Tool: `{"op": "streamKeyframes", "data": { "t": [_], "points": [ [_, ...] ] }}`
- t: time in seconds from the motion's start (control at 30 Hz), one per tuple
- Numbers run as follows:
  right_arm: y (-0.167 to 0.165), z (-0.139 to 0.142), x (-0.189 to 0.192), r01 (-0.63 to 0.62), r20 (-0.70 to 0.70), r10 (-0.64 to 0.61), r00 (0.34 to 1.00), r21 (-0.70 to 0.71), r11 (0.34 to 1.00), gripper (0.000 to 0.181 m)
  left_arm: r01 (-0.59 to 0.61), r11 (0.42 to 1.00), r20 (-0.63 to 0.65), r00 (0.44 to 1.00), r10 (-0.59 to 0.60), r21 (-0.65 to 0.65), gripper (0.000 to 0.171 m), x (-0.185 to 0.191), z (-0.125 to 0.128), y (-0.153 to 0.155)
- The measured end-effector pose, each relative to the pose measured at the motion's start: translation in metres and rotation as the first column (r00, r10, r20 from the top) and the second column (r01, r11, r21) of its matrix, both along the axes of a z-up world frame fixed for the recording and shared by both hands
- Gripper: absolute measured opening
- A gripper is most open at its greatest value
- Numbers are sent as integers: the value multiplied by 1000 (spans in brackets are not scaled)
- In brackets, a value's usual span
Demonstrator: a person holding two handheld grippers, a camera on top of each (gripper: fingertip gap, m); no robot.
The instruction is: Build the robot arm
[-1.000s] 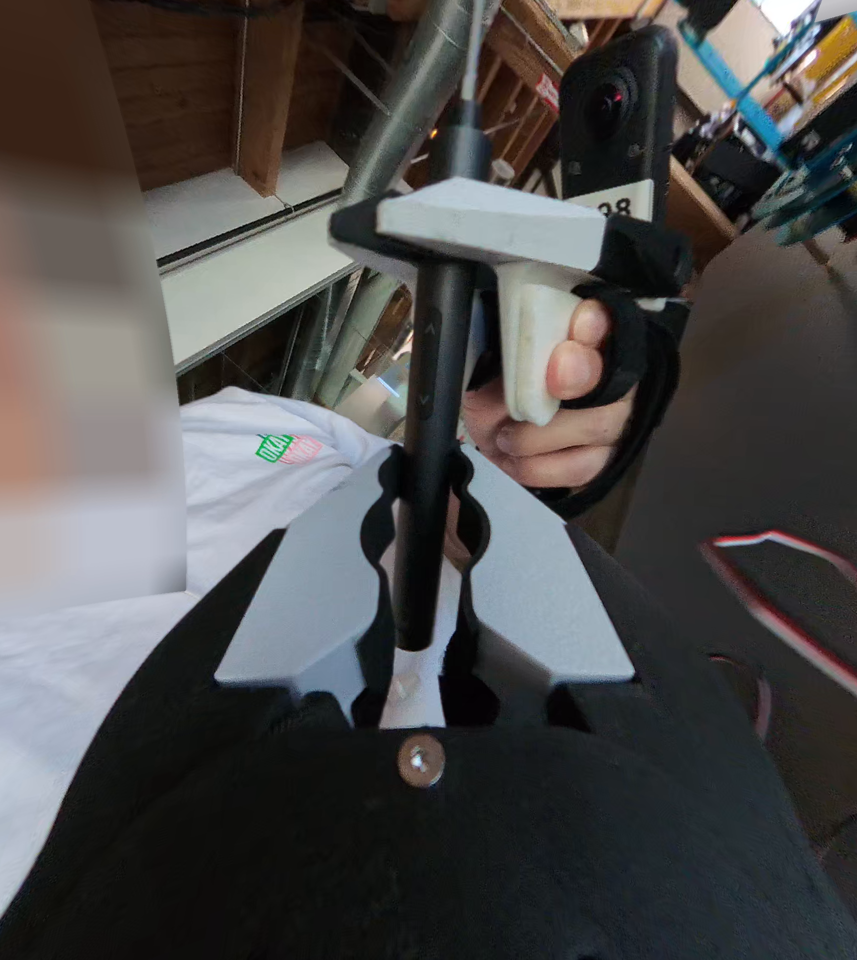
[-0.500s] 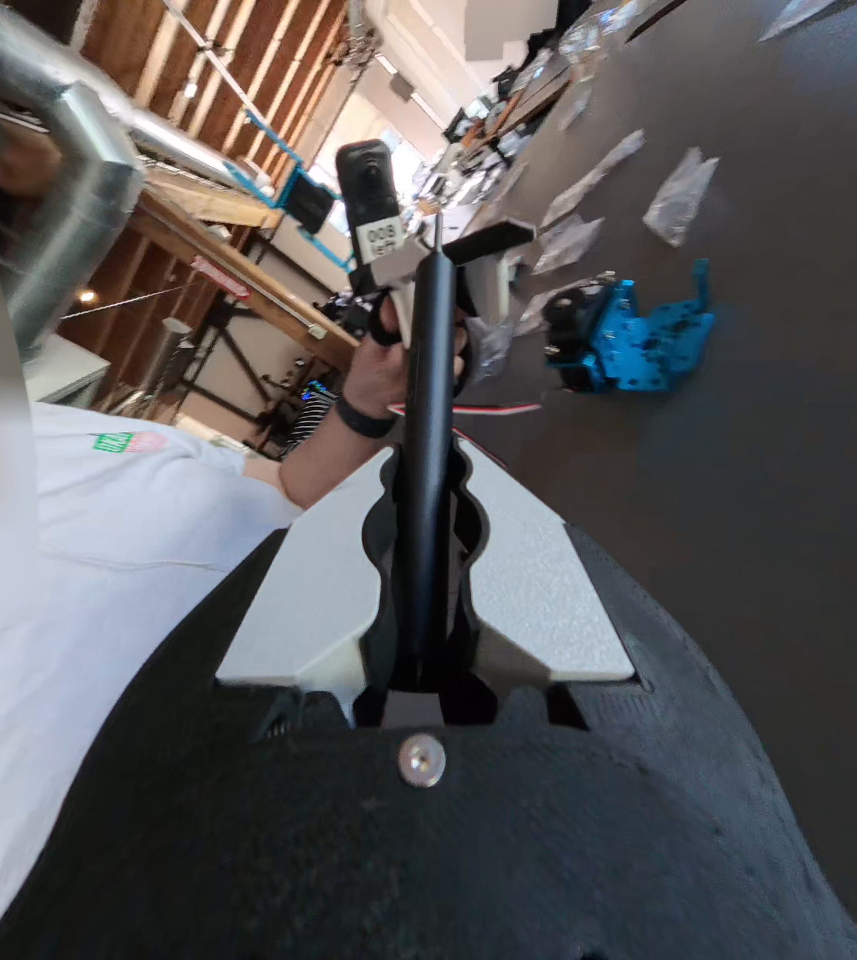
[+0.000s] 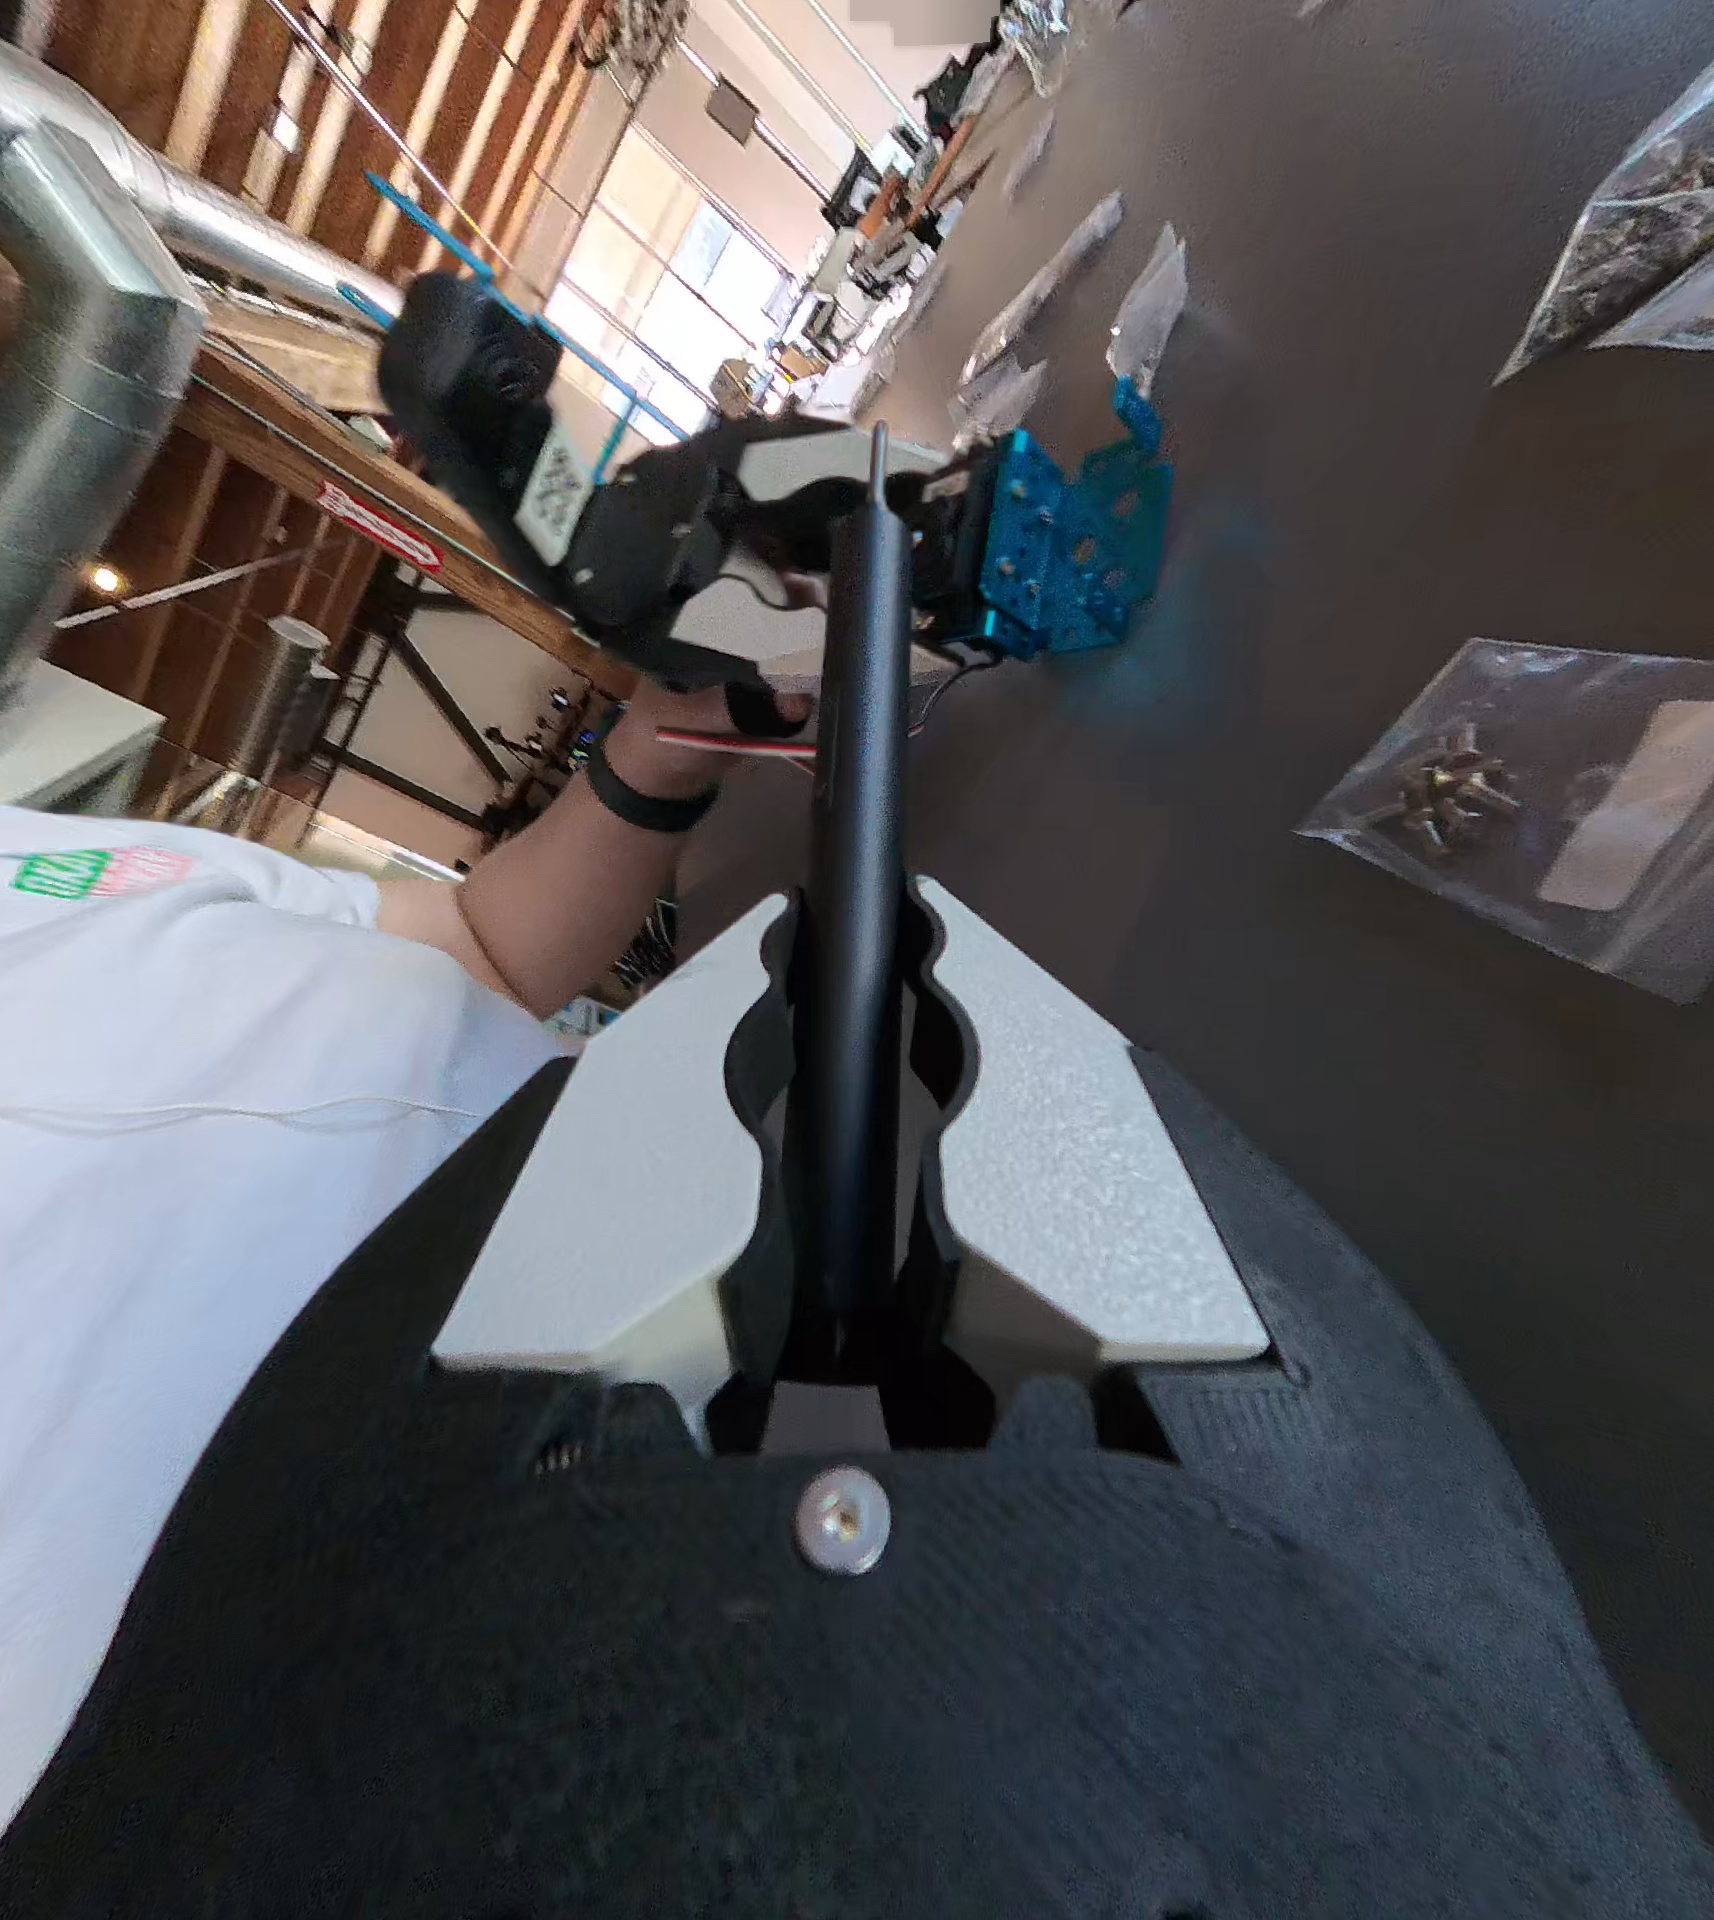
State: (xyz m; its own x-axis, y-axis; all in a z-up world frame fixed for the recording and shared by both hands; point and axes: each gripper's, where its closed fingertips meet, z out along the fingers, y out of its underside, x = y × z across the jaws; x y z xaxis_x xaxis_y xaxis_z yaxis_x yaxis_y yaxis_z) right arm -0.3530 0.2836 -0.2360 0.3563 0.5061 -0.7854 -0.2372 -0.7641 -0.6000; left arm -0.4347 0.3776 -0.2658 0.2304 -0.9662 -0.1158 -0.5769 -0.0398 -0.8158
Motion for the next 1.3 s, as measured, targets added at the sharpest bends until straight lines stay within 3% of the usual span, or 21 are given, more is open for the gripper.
{"op": "streamKeyframes", "data": {
  "t": [0.07, 0.17, 0.33, 0.4, 0.57, 0.67, 0.87, 0.93, 1.0, 1.07, 1.1, 1.13, 1.2, 1.3],
  "points": [
    [-1, -4, 3, -13, 48, 13, 999, 0, 1000, 17, 32, 980, -75, 997, -18, 196, 55, 0, 2, -3],
    [-4, -7, 6, -21, 93, 20, 995, 8, 1000, 17, 75, 888, -171, 985, 4, 455, 54, 0, 4, -9],
    [-16, -13, 3, -23, 181, 17, 983, 29, 999, 17, 191, 599, -307, 947, 97, 778, 54, 1, 4, -20],
    [-23, -15, -1, -29, 198, 23, 980, 30, 999, 17, 211, 535, -320, 940, 119, 818, 54, 1, 4, -23],
    [-36, -18, -7, -42, 205, 34, 978, 34, 999, 17, 184, 564, -312, 940, 139, 805, 55, -3, 4, -25],
    [-39, -19, -5, -32, 216, 22, 976, 46, 998, 16, 122, 617, -269, 951, 152, 778, 68, -7, 10, -23],
    [-41, -21, -4, -19, 234, 9, 972, 42, 999, 16, 79, 696, -229, 965, 125, 713, 58, -12, 11, -22],
    [-41, -21, -4, -12, 247, 0, 969, 49, 999, 16, -5, 764, -148, 980, 132, 645, 59, -17, 22, -22],
    [-41, -22, -4, -7, 252, -6, 968, 49, 999, 16, -91, 863, -27, 992, 120, 497, 55, -25, 37, -23],
    [-41, -22, -5, 4, 252, -17, 968, 49, 999, 16, -153, 969, 109, 985, 133, 195, 52, -31, 48, -19],
    [-41, -22, -5, 9, 253, -22, 967, 50, 999, 16, -179, 984, 180, 968, 177, -3, 59, -34, 54, -12],
    [-40, -22, -4, 15, 257, -29, 966, 53, 998, 16, -160, 965, 242, 947, 210, -209, 59, -35, 58, -8],
    [-39, -21, -5, 25, 261, -39, 964, 60, 998, 16, -104, 848, 304, 905, 297, -520, 61, -36, 59, 9],
    [-37, -20, -6, 37, 263, -55, 963, 72, 997, 16, -88, 726, 275, 889, 367, -682, 65, -30, 38, 28]
  ]
}}
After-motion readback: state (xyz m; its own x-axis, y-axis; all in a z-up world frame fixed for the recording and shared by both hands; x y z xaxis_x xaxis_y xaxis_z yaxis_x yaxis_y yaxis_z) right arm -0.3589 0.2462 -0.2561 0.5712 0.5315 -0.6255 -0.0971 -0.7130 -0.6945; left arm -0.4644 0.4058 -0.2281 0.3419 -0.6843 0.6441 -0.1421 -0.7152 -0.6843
